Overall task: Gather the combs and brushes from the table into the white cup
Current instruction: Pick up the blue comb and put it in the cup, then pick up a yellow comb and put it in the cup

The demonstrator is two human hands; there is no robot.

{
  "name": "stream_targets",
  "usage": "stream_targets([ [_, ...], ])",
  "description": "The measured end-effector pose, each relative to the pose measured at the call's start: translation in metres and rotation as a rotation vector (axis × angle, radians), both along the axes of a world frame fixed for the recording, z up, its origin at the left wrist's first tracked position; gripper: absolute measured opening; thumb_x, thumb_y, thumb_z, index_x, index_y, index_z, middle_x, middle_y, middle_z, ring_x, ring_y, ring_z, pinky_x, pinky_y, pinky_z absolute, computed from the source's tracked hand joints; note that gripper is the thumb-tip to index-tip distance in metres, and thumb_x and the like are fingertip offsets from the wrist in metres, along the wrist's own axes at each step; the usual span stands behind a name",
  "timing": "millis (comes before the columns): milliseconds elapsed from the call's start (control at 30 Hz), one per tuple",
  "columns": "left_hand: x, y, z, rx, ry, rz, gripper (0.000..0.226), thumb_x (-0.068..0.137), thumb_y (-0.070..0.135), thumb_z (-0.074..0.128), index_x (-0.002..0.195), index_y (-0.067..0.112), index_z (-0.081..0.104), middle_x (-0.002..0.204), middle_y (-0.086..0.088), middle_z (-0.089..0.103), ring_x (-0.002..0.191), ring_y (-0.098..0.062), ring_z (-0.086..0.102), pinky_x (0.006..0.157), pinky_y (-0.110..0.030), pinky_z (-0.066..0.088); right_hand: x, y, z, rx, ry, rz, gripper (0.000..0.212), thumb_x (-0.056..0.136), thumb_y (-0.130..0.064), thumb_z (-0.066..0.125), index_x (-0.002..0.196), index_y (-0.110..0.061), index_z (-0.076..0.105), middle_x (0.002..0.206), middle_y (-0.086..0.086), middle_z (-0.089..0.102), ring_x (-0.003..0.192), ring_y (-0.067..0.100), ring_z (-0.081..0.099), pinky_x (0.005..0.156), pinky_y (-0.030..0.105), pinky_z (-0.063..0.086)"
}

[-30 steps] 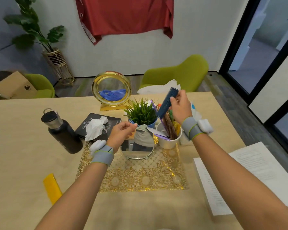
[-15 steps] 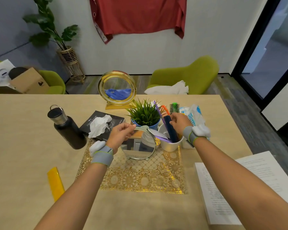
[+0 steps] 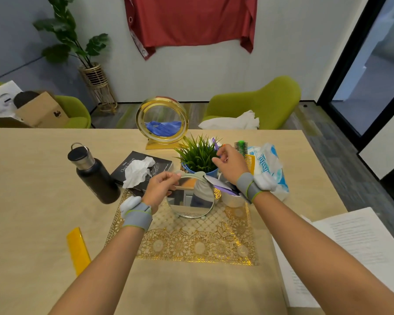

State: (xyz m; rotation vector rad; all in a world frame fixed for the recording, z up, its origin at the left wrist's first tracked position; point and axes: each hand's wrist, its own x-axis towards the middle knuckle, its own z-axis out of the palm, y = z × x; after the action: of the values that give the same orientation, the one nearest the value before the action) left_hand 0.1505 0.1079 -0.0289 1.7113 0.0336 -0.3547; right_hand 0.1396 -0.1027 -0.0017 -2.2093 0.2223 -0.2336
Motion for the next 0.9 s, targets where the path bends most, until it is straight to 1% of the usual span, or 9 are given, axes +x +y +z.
stream_targets([
  [67,0.0,0.01,-0.004,0.021,0.015,0.019,0.025,0.086,0.028,0.063,0.063,0.021,0.056,0.068,0.004,0.057,0.062,-0.009,0.049,0.06,-0.021,0.038,-0.001,0.013,0.002,0.014,-0.013,0.035,0.017,0.085,-0.018,0.059,0.096,-0.006,0.054,0.079,0.008,0.05,0.072,0.023,0.046,0.071,0.035,0.041],
  [167,0.001,0.027,-0.012,0.065,0.037,0.042,0.026,0.086,0.025,0.063,0.063,0.015,0.055,0.068,-0.001,0.055,0.059,-0.013,0.045,0.056,-0.022,0.036,-0.003,0.031,0.005,0.021,-0.022,0.073,0.017,0.086,-0.021,0.058,0.095,-0.008,0.055,0.08,0.007,0.051,0.068,0.021,0.045,0.066,0.031,0.039],
  [233,0.004,0.043,-0.017,0.106,0.048,0.082,0.025,0.085,0.023,0.064,0.064,0.014,0.055,0.067,-0.003,0.053,0.058,-0.013,0.044,0.055,-0.021,0.035,-0.003,0.044,0.006,0.048,-0.027,0.102,0.013,0.085,-0.02,0.058,0.092,-0.01,0.054,0.08,0.007,0.051,0.069,0.021,0.045,0.068,0.033,0.04],
  [367,0.008,0.071,-0.03,0.196,0.072,0.186,0.024,0.085,0.023,0.064,0.065,0.013,0.056,0.071,-0.005,0.056,0.062,-0.014,0.049,0.062,-0.025,0.041,-0.006,0.065,0.008,0.059,-0.041,0.144,0.01,0.085,-0.02,0.059,0.085,-0.017,0.049,0.079,0.003,0.049,0.068,0.018,0.043,0.07,0.035,0.042],
  [467,0.012,0.102,-0.05,0.353,0.068,0.294,0.023,0.085,0.029,0.063,0.07,0.012,0.057,0.076,-0.01,0.057,0.073,-0.024,0.052,0.073,-0.031,0.042,-0.01,0.087,0.008,0.067,-0.046,0.187,0.007,0.085,-0.02,0.058,0.088,-0.015,0.054,0.082,0.003,0.051,0.069,0.016,0.044,0.072,0.034,0.042],
  [567,0.011,0.135,-0.067,0.575,0.084,0.374,0.025,0.084,0.034,0.06,0.07,0.014,0.056,0.079,-0.01,0.06,0.076,-0.028,0.053,0.072,-0.031,0.041,-0.016,0.106,0.005,0.07,-0.02,0.246,0.008,0.086,-0.021,0.056,0.089,-0.014,0.054,0.083,0.001,0.052,0.063,0.012,0.043,0.068,0.029,0.04],
  [667,0.01,0.175,-0.083,0.706,0.172,0.395,0.027,0.082,0.036,0.061,0.062,0.02,0.05,0.082,-0.013,0.062,0.075,-0.032,0.055,0.07,-0.031,0.044,-0.018,0.13,0.001,0.066,0.013,0.287,0.014,0.086,-0.02,0.056,0.092,-0.007,0.057,0.083,0.004,0.053,0.063,0.015,0.044,0.07,0.036,0.044],
  [767,0.008,0.206,-0.097,0.791,0.275,0.362,0.025,0.083,0.038,0.06,0.068,0.019,0.056,0.088,-0.015,0.066,0.076,-0.033,0.059,0.071,-0.033,0.049,-0.019,0.146,-0.003,0.067,0.03,0.329,0.012,0.086,-0.019,0.056,0.091,-0.008,0.058,0.082,0.002,0.054,0.065,0.014,0.044,0.073,0.038,0.046],
  [900,0.004,0.237,-0.108,0.889,0.364,0.331,0.031,0.087,0.038,0.055,0.076,0.01,0.064,0.08,-0.014,0.066,0.076,-0.032,0.062,0.065,-0.031,0.047,-0.018,0.162,-0.01,0.047,0.056,0.359,0.005,0.086,-0.021,0.056,0.084,-0.017,0.055,0.08,-0.001,0.054,0.058,0.007,0.042,0.069,0.033,0.044],
])
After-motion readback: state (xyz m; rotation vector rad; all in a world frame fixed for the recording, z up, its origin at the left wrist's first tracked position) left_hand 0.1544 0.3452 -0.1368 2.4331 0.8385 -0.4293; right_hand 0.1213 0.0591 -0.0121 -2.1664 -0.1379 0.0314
